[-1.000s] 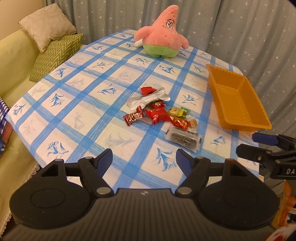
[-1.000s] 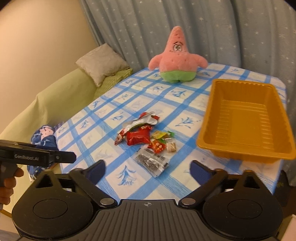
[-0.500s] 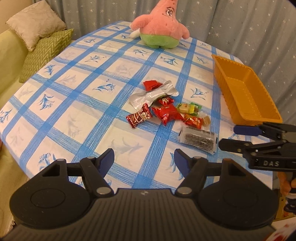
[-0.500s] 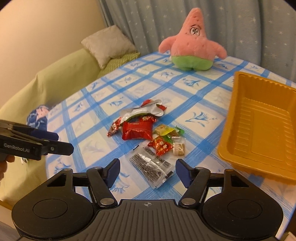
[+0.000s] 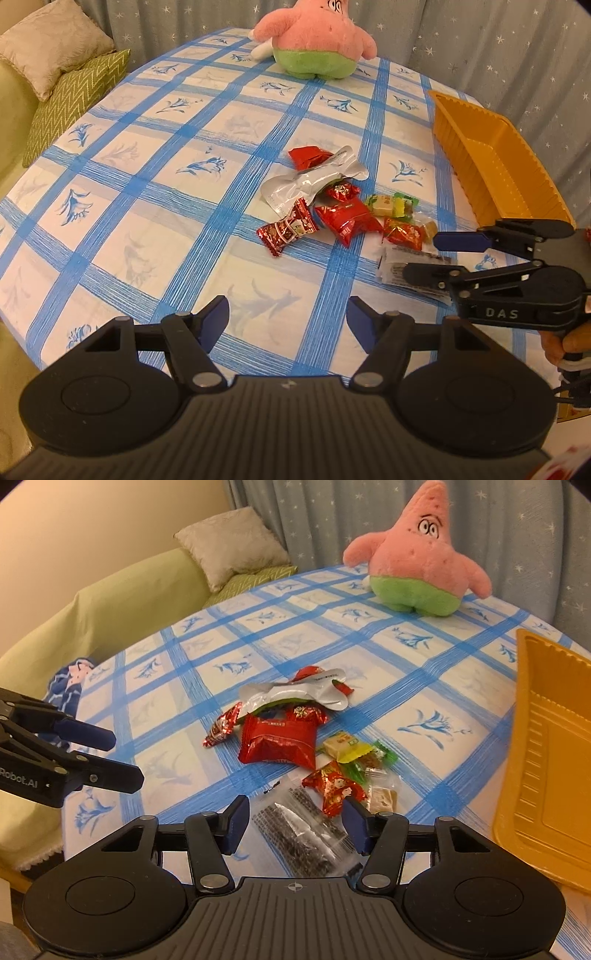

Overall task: Organize snacks
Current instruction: 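Reach the right gripper to the clear dark-snack packet while the left gripper approaches a red candy, then grasp the clear packet with the right gripper while the left gripper grasps the red candy, then carry both snacks over the orange tray and open both grippers to drop them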

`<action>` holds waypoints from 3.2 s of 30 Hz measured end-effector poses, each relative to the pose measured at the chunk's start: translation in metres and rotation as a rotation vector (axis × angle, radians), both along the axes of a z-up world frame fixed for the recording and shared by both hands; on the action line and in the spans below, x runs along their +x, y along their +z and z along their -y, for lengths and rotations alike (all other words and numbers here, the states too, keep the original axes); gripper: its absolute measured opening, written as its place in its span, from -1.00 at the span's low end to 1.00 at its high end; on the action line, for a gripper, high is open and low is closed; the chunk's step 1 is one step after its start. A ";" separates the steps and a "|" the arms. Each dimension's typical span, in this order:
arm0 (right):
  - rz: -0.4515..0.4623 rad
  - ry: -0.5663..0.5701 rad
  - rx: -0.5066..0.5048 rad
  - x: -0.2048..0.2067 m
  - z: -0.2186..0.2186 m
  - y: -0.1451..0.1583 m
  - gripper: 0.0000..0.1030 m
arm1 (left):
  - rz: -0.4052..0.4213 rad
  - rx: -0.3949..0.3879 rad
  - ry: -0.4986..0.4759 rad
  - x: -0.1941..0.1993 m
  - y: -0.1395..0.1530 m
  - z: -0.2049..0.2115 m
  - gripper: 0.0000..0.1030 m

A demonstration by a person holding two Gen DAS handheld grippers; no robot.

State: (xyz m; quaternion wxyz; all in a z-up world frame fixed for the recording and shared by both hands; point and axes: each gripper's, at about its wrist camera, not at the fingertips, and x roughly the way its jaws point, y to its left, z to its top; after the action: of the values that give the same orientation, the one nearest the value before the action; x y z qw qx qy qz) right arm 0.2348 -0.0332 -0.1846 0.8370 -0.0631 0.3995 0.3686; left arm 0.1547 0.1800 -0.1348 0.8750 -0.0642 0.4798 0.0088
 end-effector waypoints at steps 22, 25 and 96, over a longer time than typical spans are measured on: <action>0.033 0.032 -0.132 -0.009 -0.030 -0.020 -0.24 | 0.010 0.033 -0.062 0.017 -0.016 -0.010 0.25; 0.026 0.013 -0.114 -0.010 -0.027 -0.019 -0.27 | 0.021 0.045 -0.089 0.021 -0.019 -0.009 0.14; 0.029 -0.620 0.116 0.027 0.223 0.075 -0.28 | 0.189 -0.079 -0.391 0.131 0.044 0.222 -0.67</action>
State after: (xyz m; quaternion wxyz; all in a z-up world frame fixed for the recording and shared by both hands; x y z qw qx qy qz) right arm 0.2623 -0.2564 -0.1099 0.9174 0.1044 0.3658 0.1169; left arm 0.2855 -0.0418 -0.0903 0.8978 -0.0046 0.3991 -0.1859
